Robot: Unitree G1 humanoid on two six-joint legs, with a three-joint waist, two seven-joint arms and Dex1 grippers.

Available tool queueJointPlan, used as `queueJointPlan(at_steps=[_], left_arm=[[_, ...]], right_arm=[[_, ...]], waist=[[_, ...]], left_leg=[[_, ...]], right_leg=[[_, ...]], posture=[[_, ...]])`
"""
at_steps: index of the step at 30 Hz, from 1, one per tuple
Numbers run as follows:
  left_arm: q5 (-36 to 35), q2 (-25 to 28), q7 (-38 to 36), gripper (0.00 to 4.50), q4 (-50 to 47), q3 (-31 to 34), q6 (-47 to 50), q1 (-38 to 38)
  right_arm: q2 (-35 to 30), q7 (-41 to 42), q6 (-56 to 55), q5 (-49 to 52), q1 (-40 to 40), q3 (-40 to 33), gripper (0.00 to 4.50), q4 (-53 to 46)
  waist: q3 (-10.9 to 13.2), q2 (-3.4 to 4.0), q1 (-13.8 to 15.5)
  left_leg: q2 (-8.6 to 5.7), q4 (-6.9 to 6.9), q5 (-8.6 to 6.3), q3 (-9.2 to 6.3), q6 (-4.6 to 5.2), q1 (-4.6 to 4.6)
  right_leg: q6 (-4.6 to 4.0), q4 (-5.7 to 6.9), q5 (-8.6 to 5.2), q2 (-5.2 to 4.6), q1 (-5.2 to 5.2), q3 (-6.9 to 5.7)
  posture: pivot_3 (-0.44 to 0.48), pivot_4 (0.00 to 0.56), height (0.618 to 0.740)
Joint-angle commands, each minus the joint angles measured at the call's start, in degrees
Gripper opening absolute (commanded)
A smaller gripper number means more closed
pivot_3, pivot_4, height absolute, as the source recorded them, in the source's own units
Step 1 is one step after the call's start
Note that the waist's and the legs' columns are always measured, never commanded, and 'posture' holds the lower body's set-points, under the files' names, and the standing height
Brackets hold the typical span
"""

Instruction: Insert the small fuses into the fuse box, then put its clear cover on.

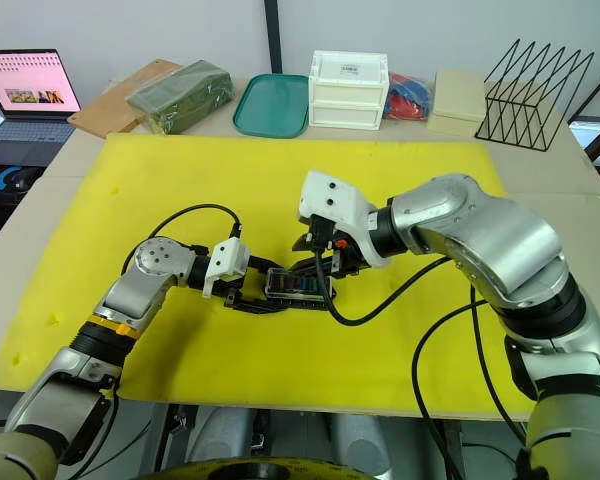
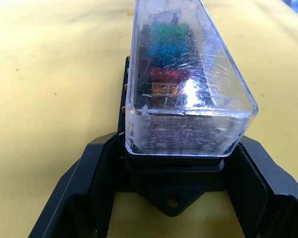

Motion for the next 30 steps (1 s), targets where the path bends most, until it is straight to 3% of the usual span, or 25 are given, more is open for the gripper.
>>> queueJointPlan(at_steps=[1, 2, 12, 18, 22, 30], left_arm=[[0.8, 0.0, 0.2, 2.75, 0.2, -0.3, -0.5, -0.5], [0.8, 0.1, 0.1, 2.75, 0.2, -0.3, -0.5, -0.5], [0.7, 0.6, -0.4, 2.75, -0.6, -0.3, 0.1, 0.0], [0.6, 0.6, -0.6, 2.75, -0.7, -0.4, 0.4, 0.0], [0.6, 0.7, -0.6, 2.75, -1.1, -0.5, 0.7, 0.1], [0.9, 0.6, -0.3, 2.75, -1.2, -0.3, 1.4, 0.3]], right_arm=[[1.2, -0.1, -8.2, -1.0, 4.1, -2.5, 0.32, -0.8], [1.5, -0.3, -9.2, -1.1, 4.9, -2.6, 0.03, -0.6], [3.5, -1.9, -13.1, -1.4, 7.5, -2.3, 0.03, 1.8], [3.6, -1.5, -17.2, -9.0, 11.5, 6.1, 0.03, 9.0], [1.1, -1.1, -20.9, -20.3, 14.3, 17.8, 0.03, 16.1], [1.9, -1.0, -18.7, -17.9, 13.0, 13.5, 0.03, 13.1]], waist=[[0.0, 0.01, 0.0], [0.0, 0.02, -0.1], [0.0, 0.02, -0.1], [0.0, 0.01, -0.1], [-0.4, -0.01, -0.4], [-0.8, -0.05, -0.4]], left_leg=[[0.0, 0.0, 0.0, 0.0, 0.0, 0.01], [0.0, 0.0, 0.0, 0.0, 0.0, 0.02], [0.01, 0.02, 0.0, -0.02, 0.0, 0.05], [0.0, 0.02, 0.0, -0.02, 0.0, 0.05], [0.01, 0.01, -0.01, -0.01, 0.02, 0.26], [0.04, -0.19, -0.04, 0.0, 0.07, 0.99]], right_leg=[[0.0, 0.01, 0.0, 0.0, 0.01, -0.01], [0.0, 0.02, 0.0, 0.01, 0.01, -0.01], [0.0, 0.03, 0.0, 0.02, 0.03, -0.02], [-0.01, 0.02, 0.0, 0.03, 0.04, -0.03], [-0.02, 0.03, -0.01, 0.07, 0.22, -0.02], [-0.16, -0.05, -0.12, 0.11, 0.82, -0.04]], posture=[[0.0, 0.15, 0.74], [0.0, 0.15, 0.74], [0.0, 0.15, 0.74], [0.0, 0.15, 0.74], [0.0, 0.15, 0.74], [0.0, 0.15, 0.74]])
